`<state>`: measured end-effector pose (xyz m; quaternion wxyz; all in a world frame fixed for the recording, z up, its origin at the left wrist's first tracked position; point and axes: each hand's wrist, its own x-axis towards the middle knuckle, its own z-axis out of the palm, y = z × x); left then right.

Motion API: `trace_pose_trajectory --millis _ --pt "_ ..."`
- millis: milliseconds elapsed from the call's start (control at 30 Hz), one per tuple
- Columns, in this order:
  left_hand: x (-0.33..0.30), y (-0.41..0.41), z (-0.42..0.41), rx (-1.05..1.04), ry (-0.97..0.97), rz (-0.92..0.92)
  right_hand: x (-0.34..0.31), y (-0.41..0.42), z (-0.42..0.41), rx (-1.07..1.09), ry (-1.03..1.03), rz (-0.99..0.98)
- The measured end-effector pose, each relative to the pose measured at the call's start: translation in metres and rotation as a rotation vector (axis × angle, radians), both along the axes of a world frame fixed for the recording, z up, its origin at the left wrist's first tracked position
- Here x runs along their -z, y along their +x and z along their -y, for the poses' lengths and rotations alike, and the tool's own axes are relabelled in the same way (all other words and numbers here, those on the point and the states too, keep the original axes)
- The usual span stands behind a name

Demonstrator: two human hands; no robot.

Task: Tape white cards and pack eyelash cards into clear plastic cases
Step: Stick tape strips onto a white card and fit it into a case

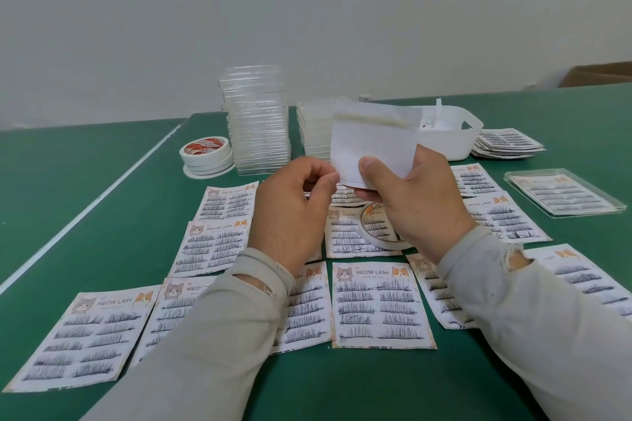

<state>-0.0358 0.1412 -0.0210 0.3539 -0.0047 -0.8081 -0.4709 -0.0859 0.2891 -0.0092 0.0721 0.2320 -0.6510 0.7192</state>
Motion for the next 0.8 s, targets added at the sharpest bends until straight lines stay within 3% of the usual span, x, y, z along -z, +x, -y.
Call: trace_pose_trajectory --millis 233,367,467,600,733,800 --pt "0.002 -0.001 -0.001 0.02 -0.205 0.02 0.001 0.001 0.002 -0.003 0.059 -0.08" --pt "0.002 0.003 -0.004 0.041 -0.261 0.054 0.001 -0.001 0.001 0.101 0.139 -0.11" --pt "-0.001 0.007 -0.008 0.126 -0.142 0.054 0.003 -0.003 0.0 0.098 0.143 -0.091" --pt "-0.011 0.008 -0.009 0.322 0.302 0.217 0.002 -0.008 -0.005 0.069 0.225 -0.008" --pt "-0.011 0.007 -0.008 0.311 0.353 0.294 -0.001 -0.005 -0.009 -0.119 0.205 0.211" --pt "-0.01 0.004 -0.007 0.246 0.383 0.27 -0.003 -0.005 -0.009 -0.081 0.205 0.271"
